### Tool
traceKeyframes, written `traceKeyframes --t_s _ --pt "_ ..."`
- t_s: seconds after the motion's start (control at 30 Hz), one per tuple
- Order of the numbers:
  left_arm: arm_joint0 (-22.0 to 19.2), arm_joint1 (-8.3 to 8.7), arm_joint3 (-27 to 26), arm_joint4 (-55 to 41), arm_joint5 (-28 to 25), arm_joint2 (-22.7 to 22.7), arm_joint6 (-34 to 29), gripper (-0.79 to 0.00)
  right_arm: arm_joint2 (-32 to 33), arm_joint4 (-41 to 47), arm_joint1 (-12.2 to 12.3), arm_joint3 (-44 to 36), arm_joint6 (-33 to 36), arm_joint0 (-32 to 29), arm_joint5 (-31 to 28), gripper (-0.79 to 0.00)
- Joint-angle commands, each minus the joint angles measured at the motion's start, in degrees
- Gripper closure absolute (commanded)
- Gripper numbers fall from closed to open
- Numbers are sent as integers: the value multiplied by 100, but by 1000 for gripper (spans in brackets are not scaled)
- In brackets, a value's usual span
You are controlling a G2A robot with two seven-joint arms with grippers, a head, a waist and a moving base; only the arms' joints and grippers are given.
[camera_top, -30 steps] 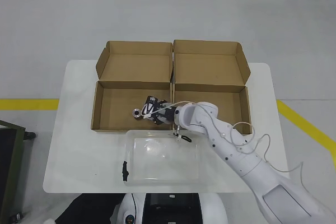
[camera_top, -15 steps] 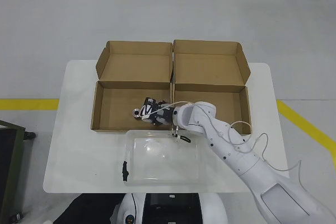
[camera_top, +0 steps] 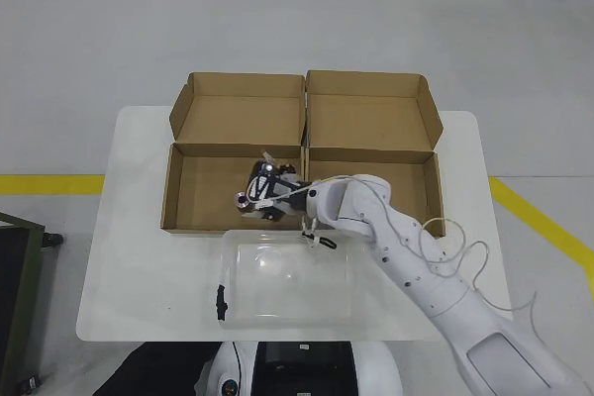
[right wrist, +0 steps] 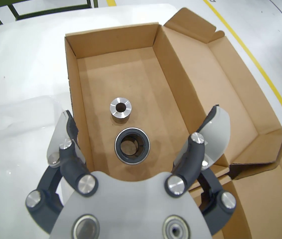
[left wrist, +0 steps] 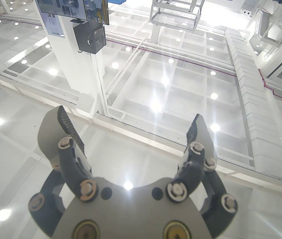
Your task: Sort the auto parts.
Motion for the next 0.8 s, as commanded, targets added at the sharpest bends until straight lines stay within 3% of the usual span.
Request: traceKeyframes --t_s 0.0,0.47,0.77 --pt "0 0 0 0 0 0 0 -785 93 -5 31 -257 16 -92 -6 -785" --pt "0 0 0 0 0 0 0 -785 979 4 293 -2243 -60 -958 -186 -785" --pt "0 0 0 0 0 0 0 -785 1681 -60 493 -3115 -625 -1935 -471 -785"
